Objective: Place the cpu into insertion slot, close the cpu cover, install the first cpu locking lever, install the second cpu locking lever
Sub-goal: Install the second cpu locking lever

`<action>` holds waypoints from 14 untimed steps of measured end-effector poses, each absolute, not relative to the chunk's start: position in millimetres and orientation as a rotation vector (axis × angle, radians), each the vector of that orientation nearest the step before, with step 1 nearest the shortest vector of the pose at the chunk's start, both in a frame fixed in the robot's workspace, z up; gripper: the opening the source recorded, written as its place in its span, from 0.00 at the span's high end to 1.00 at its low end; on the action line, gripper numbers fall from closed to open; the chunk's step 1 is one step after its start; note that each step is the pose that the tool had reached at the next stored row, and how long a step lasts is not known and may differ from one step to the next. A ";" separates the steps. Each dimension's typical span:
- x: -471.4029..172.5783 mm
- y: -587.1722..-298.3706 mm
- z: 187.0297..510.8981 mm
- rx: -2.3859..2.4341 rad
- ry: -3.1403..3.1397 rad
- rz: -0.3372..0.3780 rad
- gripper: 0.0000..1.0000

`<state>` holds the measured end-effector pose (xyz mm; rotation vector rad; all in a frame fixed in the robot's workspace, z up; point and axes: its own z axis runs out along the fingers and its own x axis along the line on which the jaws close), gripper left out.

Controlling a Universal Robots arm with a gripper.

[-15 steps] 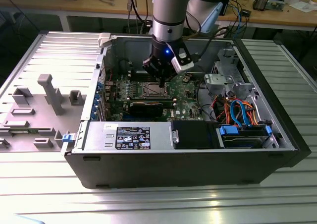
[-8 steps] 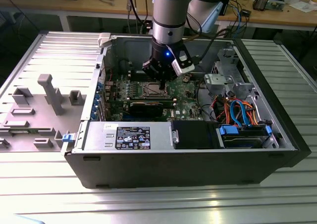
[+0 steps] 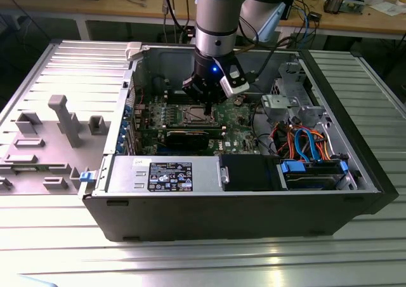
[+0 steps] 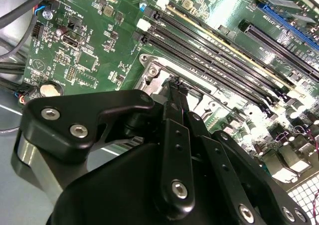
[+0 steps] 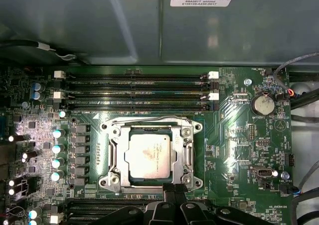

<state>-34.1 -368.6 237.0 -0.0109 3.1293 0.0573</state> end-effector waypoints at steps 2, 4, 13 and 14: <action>-34.2 -368.8 237.1 -0.011 3.129 0.057 0.89; -34.1 -369.6 237.1 -0.011 3.129 0.058 0.89; -42.0 -395.0 239.7 -0.010 3.127 0.131 0.89; -42.5 -396.4 239.6 -0.010 3.127 0.131 0.89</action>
